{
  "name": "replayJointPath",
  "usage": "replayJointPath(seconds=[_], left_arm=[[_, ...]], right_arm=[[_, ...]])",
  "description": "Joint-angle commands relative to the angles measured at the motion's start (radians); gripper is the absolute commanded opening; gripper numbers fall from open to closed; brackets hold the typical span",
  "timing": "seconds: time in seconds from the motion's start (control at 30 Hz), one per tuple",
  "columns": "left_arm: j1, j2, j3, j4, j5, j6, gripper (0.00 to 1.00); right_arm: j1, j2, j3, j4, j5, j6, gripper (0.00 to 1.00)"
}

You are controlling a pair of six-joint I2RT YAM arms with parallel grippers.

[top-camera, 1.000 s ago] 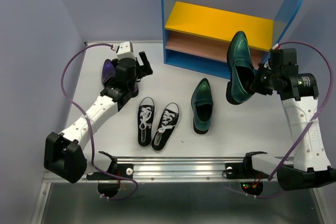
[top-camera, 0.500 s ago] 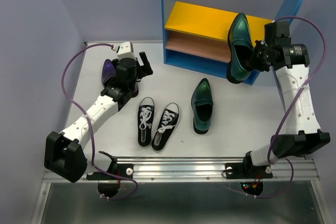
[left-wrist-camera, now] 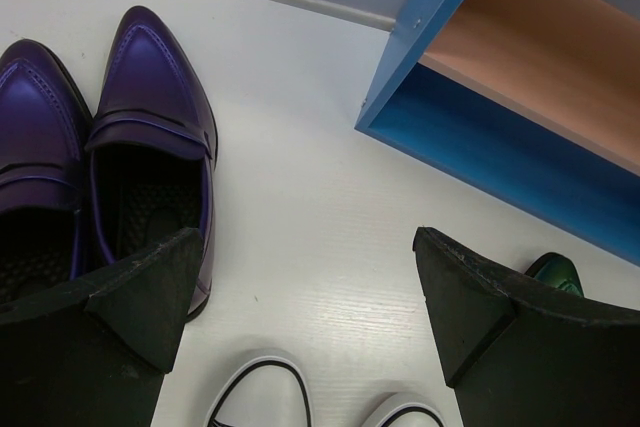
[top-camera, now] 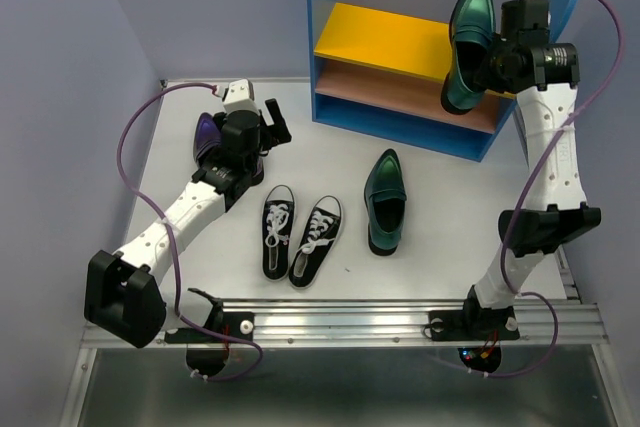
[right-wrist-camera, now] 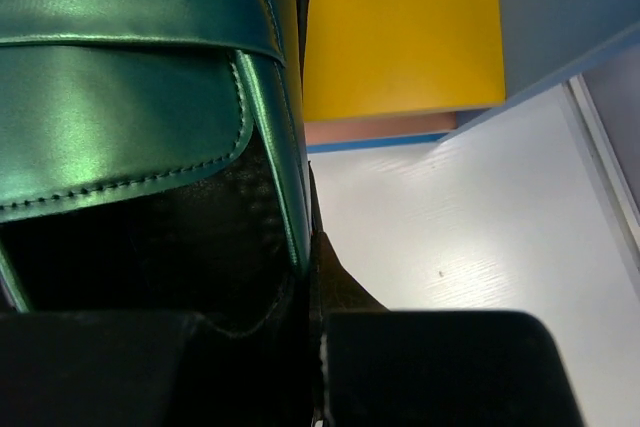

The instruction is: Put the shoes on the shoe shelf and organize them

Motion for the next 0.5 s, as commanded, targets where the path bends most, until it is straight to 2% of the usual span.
replayJointPath(seconds=[0.0, 0.17, 0.47], left_arm=[[-0.003, -0.012, 0.033, 0.022, -0.007, 0.005, 0.99], [-0.004, -0.020, 0.027, 0.022, -0.007, 0.002, 0.99], [-0.003, -0.018, 0.023, 0.025, -0.002, 0.001, 0.99]], right_arm=[[0.004, 0.036, 0.112, 0.080, 0.097, -0.001, 0.01], [0.004, 0.079, 0.170, 0.081, 0.159, -0.007, 0.01], [0.004, 0.090, 0.177, 0.094, 0.288, -0.028, 0.01]])
